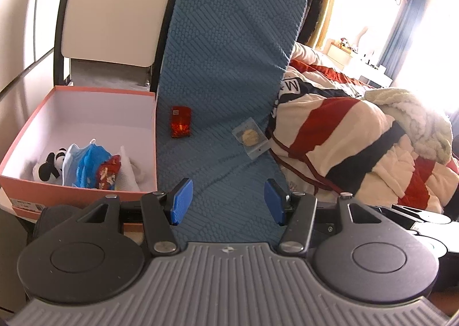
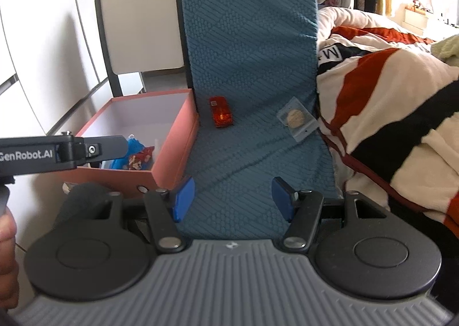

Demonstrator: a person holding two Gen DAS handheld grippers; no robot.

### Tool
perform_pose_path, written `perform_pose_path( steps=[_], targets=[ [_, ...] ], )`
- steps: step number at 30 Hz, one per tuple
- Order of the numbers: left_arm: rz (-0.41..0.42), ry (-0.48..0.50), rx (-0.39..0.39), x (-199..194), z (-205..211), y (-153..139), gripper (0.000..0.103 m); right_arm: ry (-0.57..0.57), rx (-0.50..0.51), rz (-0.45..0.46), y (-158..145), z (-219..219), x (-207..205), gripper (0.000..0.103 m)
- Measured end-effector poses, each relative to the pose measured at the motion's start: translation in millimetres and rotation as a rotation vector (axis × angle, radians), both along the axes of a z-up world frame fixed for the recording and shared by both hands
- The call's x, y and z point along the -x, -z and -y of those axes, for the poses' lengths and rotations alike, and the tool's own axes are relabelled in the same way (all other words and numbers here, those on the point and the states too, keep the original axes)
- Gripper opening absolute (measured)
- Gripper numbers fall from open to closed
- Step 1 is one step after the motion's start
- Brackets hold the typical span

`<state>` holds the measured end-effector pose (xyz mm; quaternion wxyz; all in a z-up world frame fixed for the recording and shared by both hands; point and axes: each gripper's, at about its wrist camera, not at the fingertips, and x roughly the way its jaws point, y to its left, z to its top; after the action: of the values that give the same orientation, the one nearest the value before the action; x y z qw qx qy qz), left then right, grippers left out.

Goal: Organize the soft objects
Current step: 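Move both grippers back from the box toward the seat, then approach the red candy packet with the left gripper while the right approaches the cookie bag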

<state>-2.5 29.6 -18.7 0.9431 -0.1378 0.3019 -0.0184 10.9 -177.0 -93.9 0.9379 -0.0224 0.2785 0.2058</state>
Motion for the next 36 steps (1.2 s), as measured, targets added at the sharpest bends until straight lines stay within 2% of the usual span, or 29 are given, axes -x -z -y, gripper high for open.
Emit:
perform_pose_path(
  steps=[7, 18, 28, 36],
  targets=[
    [-0.007, 0.022, -0.004, 5, 18, 8, 0.061, 0.029, -0.01, -0.006, 10, 20, 10, 0.062],
    [-0.031, 0.057, -0.033, -14, 38, 22, 0.061, 0.084, -0.024, -0.007, 30, 47, 6, 0.062],
    [-0.063, 0.049, -0.065, -52, 36, 38, 0.061, 0.095, -0.009, -0.004, 47, 51, -22, 0.062],
    [-0.071, 0.053, -0.1, -95, 33, 55, 0.061, 0.097, 0.005, 0.0, 65, 45, -60, 0.062]
  ],
)
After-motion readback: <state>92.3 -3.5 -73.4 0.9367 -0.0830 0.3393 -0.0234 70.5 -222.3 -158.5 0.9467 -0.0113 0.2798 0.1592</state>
